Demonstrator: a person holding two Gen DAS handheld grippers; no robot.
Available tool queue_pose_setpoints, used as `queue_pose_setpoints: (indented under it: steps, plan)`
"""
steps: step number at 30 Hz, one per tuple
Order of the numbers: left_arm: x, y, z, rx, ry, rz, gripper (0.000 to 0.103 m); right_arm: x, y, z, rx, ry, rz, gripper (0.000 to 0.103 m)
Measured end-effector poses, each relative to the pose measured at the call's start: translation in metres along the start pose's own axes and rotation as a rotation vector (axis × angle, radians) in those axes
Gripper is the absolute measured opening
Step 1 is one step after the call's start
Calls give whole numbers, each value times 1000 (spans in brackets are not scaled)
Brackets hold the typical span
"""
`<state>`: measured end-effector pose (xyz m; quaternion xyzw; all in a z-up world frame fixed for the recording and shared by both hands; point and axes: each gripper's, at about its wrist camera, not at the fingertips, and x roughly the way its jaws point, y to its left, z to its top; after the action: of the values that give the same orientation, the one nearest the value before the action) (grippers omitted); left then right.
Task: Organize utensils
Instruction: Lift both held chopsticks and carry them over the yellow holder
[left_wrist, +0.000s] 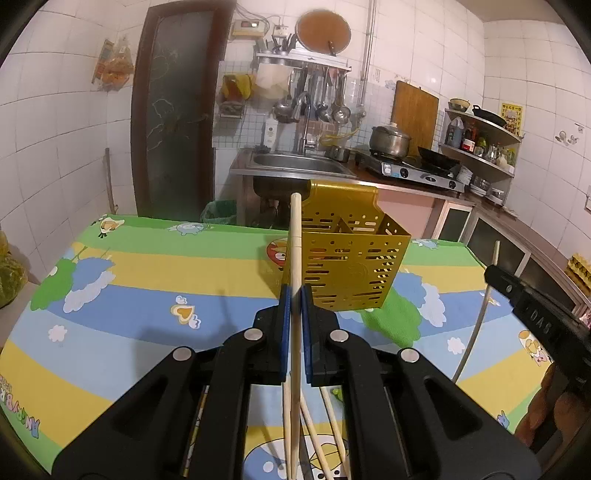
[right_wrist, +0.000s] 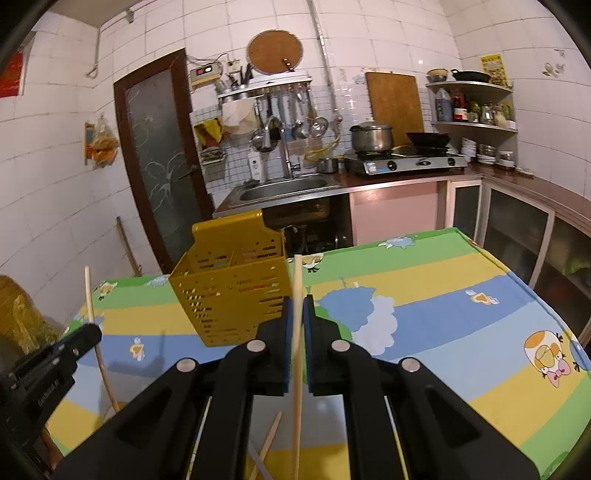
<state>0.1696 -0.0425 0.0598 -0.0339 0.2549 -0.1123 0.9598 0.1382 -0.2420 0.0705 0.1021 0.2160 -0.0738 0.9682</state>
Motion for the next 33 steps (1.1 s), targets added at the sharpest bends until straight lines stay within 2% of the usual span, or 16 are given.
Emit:
queue_pose_setpoints:
  steps: [4, 10, 13, 19, 21, 25, 28, 31, 33]
  plan:
    - [0, 1, 7, -21, -4, 4, 4, 6, -5, 4, 3, 5, 28, 6]
    - [-4, -4, 33, -25, -69, 9, 4, 1, -7, 32, 4, -66, 64, 6]
    - [-5, -8, 58, -34, -114, 2, 4, -1, -5, 63, -1, -124, 84, 6]
    - [-2, -27, 131, -24, -287, 12, 4, 11, 16, 136, -45, -271, 108, 6]
    - [8, -31, 152, -37, -339, 11, 4, 21, 21, 150, -51, -299, 110, 6]
    - [41, -32, 179, -55, -389, -17, 4, 48, 31, 172, -58, -336, 117, 6]
    - [75, -32, 183, -50, -384, -13, 4, 67, 39, 178, -81, -346, 113, 6]
    - [121, -29, 175, -49, -332, -1, 4, 94, 44, 172, -107, -321, 125, 6]
    - [137, -26, 165, -53, -311, 2, 4, 113, 46, 162, -121, -288, 130, 6]
